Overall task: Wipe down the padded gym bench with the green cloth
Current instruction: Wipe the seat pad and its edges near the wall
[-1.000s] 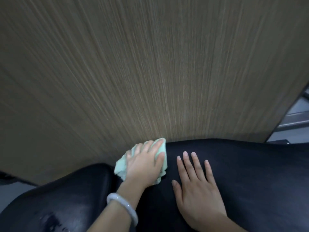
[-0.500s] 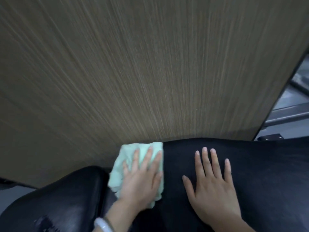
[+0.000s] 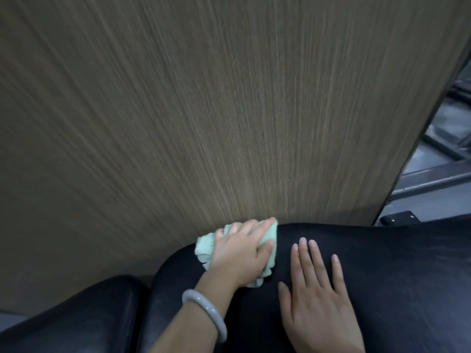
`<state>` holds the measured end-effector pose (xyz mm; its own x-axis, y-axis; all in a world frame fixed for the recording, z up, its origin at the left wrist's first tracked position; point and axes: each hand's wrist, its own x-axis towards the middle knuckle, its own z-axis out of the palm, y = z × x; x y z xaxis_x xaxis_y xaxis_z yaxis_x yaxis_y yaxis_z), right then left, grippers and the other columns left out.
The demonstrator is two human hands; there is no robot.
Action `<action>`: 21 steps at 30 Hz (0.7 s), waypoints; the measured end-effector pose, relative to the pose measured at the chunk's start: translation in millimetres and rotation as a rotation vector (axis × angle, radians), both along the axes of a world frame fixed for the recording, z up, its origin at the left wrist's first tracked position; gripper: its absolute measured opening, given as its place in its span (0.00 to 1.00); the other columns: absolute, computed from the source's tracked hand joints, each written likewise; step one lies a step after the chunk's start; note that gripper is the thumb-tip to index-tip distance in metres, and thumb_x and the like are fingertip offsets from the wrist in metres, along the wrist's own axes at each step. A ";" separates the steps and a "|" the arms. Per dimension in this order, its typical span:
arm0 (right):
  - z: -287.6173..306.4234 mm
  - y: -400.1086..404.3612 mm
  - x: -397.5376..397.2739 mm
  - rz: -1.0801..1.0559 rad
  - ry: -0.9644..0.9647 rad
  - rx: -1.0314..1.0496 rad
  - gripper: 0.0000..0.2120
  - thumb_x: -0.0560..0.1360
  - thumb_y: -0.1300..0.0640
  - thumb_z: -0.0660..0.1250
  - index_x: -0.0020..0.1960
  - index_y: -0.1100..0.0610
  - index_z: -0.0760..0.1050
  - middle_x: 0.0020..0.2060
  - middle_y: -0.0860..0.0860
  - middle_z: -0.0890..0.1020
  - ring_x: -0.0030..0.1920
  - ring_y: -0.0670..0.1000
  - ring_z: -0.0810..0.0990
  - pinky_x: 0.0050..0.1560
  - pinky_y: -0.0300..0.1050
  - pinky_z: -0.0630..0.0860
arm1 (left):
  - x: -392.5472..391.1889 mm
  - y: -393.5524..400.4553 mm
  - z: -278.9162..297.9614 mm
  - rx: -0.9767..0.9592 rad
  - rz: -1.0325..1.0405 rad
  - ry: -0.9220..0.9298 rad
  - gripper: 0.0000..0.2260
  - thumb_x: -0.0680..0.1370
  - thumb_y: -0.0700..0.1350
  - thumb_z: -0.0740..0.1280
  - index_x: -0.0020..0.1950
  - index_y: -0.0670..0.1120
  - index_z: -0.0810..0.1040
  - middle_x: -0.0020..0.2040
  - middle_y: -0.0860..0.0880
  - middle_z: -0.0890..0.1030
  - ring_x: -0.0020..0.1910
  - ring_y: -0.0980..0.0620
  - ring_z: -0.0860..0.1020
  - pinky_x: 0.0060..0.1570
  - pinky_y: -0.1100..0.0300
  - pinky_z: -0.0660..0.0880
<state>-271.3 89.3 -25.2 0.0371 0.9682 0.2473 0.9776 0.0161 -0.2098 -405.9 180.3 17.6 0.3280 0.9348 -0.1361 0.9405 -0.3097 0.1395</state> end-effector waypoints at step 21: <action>15.3 -5.0 -0.7 0.012 -0.024 -0.159 0.38 0.80 0.39 0.39 0.68 0.67 0.69 0.69 0.60 0.70 0.72 0.57 0.64 0.69 0.65 0.57 | -43.3 -76.5 -5.5 -0.021 0.389 0.050 0.33 0.68 0.64 0.28 0.74 0.65 0.35 0.74 0.61 0.32 0.75 0.47 0.33 0.69 0.35 0.40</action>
